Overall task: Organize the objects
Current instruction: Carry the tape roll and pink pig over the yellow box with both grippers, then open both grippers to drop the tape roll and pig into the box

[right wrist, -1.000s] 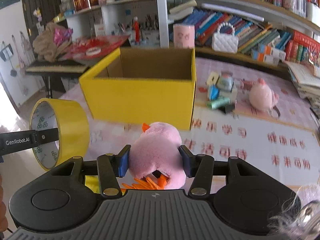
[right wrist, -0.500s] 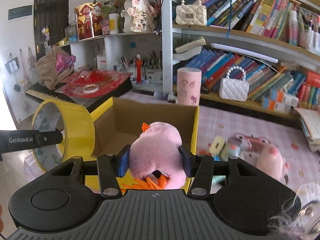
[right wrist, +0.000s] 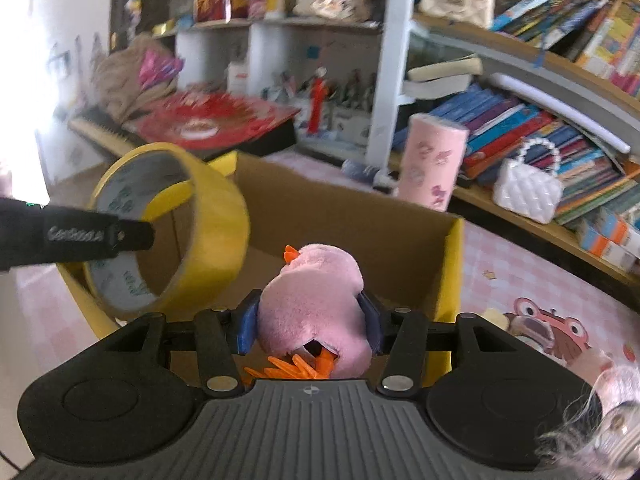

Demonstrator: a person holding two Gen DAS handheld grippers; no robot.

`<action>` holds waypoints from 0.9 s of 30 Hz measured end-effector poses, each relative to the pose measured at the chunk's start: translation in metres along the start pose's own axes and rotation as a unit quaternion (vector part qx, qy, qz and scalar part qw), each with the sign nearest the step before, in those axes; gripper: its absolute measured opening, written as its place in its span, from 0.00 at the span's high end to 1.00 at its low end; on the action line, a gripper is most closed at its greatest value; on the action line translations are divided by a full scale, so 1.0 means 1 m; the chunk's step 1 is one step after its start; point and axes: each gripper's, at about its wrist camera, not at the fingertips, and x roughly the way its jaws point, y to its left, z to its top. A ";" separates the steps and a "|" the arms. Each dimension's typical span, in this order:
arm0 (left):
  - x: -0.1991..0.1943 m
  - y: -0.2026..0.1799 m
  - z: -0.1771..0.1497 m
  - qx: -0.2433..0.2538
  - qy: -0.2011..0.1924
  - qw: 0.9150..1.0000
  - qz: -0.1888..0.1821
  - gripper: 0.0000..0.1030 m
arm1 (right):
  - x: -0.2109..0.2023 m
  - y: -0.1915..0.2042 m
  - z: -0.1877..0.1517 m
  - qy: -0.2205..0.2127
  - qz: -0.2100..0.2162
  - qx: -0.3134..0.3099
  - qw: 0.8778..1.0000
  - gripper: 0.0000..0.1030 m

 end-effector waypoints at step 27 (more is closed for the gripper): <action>0.006 -0.023 -0.010 0.061 0.004 0.998 0.023 0.60 | 0.028 -0.026 0.011 0.030 0.059 -0.028 0.997 0.47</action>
